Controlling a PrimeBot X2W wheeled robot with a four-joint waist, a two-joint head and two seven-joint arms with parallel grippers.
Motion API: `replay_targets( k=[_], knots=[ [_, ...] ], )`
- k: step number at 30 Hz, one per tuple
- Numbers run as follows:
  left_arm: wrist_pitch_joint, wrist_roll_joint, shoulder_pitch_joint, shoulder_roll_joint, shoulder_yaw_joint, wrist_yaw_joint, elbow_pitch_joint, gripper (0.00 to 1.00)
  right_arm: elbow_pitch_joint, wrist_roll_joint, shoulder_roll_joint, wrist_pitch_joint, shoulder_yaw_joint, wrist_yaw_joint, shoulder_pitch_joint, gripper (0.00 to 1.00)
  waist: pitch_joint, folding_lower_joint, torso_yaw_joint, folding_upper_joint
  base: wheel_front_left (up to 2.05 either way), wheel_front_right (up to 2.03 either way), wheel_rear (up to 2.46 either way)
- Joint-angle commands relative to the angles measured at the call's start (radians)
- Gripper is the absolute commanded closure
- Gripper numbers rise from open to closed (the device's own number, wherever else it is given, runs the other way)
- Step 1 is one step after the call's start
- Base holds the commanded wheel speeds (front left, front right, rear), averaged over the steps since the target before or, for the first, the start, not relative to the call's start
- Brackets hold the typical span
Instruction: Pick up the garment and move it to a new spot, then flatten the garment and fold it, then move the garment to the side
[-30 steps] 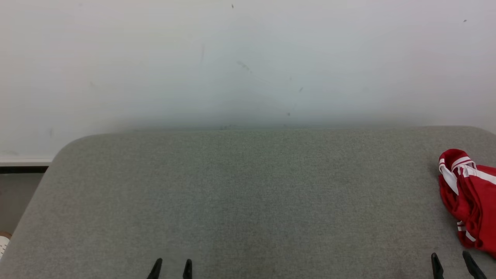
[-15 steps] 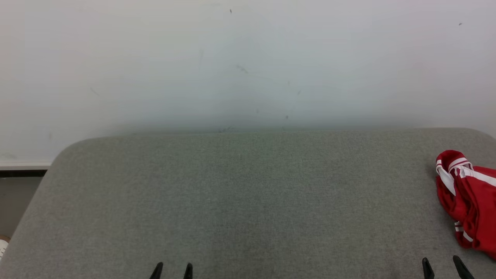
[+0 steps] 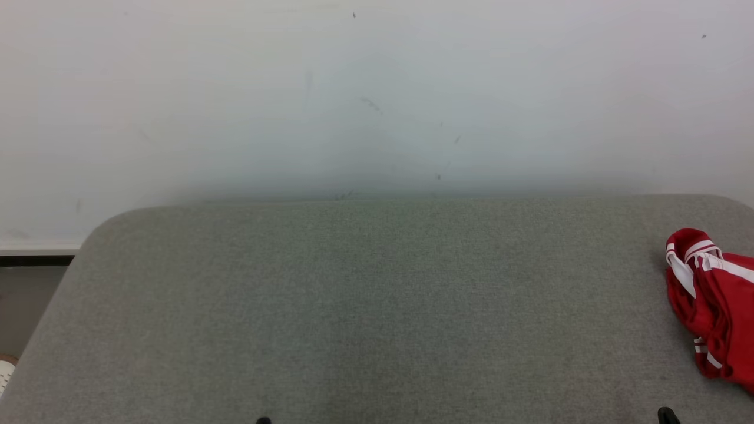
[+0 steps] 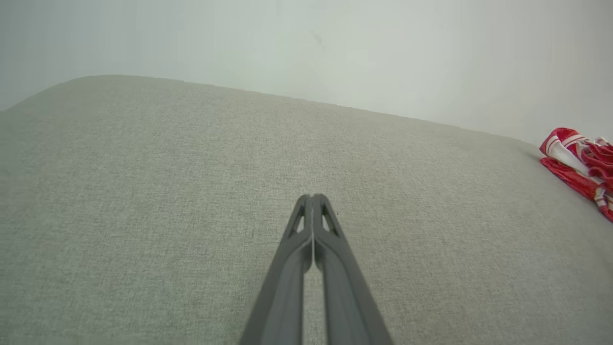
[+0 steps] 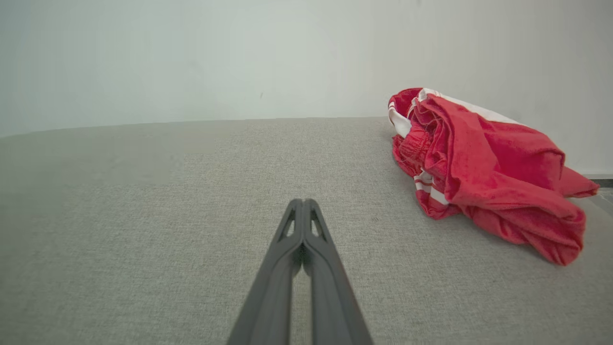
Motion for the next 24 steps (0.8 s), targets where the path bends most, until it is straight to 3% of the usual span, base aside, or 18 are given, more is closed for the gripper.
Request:
replay_targets(
  k=[1, 24],
  knots=[
    [0.006, -0.05, -0.022, 0.006, 0.009, -0.005, -0.016, 1.0, -0.014, 0.044, -0.003, 0.008, -0.008, 0.0, -0.024, 1.0, 0.001, 0.0, 0.0, 0.0, 0.0, 0.0, 0.0],
    [0.091, -0.469, -0.101, 0.025, 0.067, -0.039, 0.007, 1.0, -0.026, 0.436, 0.017, 0.105, -0.027, 0.0, -0.092, 1.0, 0.017, 0.0, 0.001, 0.0, 0.0, 0.0, 0.0]
  ],
)
